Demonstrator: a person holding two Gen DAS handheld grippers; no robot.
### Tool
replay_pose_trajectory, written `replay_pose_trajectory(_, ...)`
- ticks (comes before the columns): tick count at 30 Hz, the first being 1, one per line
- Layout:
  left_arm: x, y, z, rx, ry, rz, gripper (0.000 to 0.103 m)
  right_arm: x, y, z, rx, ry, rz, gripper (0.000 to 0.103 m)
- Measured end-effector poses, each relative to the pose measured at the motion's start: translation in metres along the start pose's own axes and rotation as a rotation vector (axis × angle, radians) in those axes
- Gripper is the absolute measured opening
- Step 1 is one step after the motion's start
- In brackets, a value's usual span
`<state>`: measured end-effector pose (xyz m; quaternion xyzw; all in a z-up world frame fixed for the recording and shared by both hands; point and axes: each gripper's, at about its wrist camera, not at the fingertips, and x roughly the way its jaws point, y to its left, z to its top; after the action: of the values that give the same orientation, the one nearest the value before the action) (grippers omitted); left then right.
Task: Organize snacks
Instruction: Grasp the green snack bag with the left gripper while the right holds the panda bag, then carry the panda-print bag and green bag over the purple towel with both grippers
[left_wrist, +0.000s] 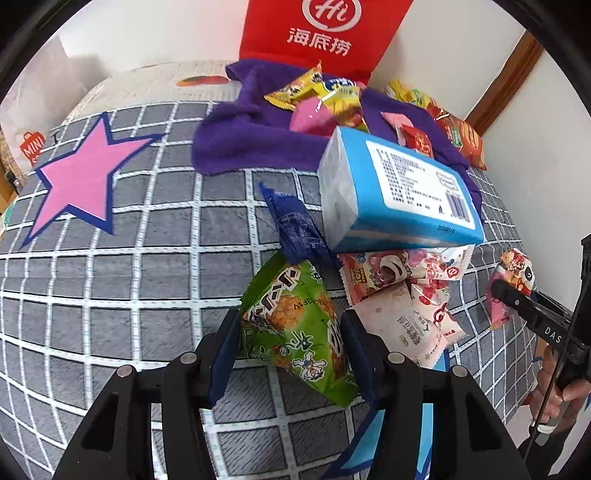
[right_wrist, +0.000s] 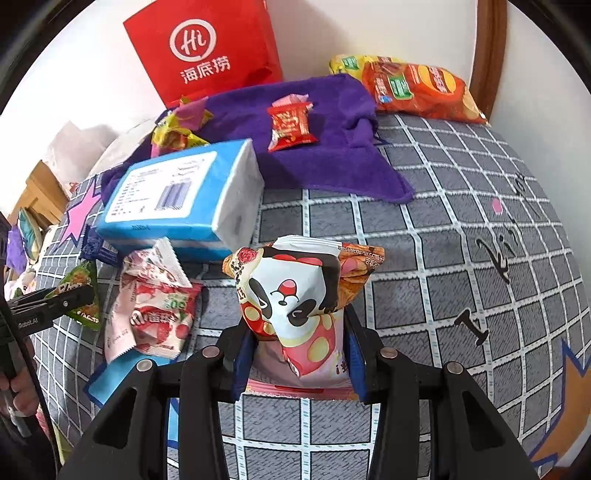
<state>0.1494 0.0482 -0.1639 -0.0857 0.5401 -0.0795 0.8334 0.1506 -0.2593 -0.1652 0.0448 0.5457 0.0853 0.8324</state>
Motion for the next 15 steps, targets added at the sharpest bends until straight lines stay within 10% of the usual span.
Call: replay_pose_trajectory(15,-0.056,0.000,0.035,0.026,-0.134,0.012,0.052,-0.048,0.019,0.048,-0.048,-0.131,0.015,0.043)
